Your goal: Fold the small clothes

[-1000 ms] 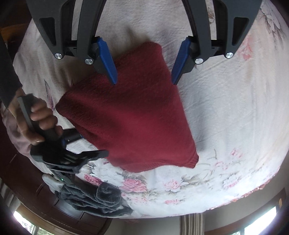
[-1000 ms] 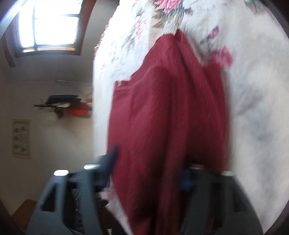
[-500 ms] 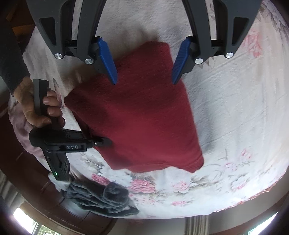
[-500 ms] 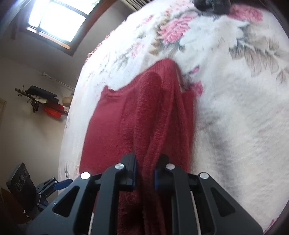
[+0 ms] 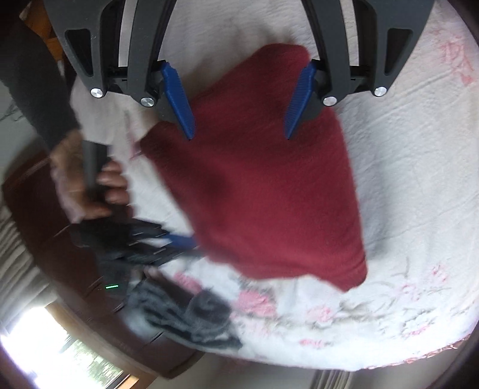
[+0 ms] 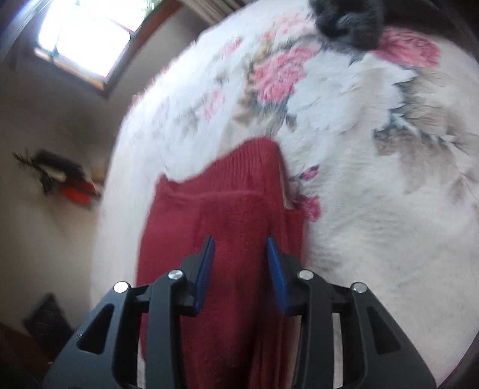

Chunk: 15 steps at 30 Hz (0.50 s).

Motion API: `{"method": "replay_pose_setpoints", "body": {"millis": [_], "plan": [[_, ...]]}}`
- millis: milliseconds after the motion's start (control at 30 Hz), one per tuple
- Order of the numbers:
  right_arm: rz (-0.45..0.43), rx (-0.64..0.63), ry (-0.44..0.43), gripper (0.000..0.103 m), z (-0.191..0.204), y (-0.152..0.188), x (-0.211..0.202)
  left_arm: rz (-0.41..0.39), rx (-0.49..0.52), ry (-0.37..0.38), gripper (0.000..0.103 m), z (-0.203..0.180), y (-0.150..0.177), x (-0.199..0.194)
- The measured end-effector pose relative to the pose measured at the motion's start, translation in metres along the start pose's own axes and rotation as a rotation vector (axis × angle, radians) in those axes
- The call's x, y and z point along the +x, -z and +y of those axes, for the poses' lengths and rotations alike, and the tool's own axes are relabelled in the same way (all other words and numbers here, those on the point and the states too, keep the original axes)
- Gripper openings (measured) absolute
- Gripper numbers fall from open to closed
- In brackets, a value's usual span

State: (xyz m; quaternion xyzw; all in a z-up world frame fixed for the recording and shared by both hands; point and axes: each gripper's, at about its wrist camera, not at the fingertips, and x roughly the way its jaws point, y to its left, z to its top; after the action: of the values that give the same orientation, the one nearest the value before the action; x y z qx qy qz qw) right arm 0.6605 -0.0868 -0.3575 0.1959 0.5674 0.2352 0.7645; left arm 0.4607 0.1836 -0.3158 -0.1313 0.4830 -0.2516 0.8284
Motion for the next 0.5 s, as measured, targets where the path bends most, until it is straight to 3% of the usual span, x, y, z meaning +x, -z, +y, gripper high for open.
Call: {"method": "replay_pose_setpoints", "body": {"millis": [33, 100, 200, 233, 267, 300, 367, 500], "plan": [[-0.001, -0.026, 0.029, 0.008, 0.003, 0.0, 0.003, -0.011, 0.012, 0.044, 0.062, -0.005, 0.0, -0.001], [-0.051, -0.062, 0.05, 0.007, 0.008, 0.001, -0.002, 0.013, 0.009, 0.092, 0.062, -0.007, 0.0, 0.005], [-0.109, -0.03, 0.077, 0.006, -0.007, 0.007, -0.001, 0.104, -0.027, 0.034, 0.06, 0.004, 0.007, 0.033], [-0.096, -0.007, 0.098, 0.007, -0.015, 0.008, 0.007, 0.134, -0.061, 0.022, 0.052, 0.012, 0.011, 0.043], [-0.073, 0.005, 0.102, 0.009, -0.02, 0.009, 0.013, 0.151, -0.065, 0.015, 0.05, 0.014, 0.012, 0.047], [-0.059, 0.0, 0.094, 0.01, -0.02, 0.01, 0.017, 0.153, -0.057, 0.012, 0.05, 0.013, 0.012, 0.046], [-0.074, 0.013, 0.067, 0.024, -0.017, 0.013, 0.001, 0.144, -0.047, 0.05, 0.05, 0.008, 0.01, 0.036], [-0.093, -0.019, -0.029, 0.027, -0.003, 0.05, -0.043, 0.073, -0.063, 0.13, 0.053, 0.01, -0.014, 0.014]]}}
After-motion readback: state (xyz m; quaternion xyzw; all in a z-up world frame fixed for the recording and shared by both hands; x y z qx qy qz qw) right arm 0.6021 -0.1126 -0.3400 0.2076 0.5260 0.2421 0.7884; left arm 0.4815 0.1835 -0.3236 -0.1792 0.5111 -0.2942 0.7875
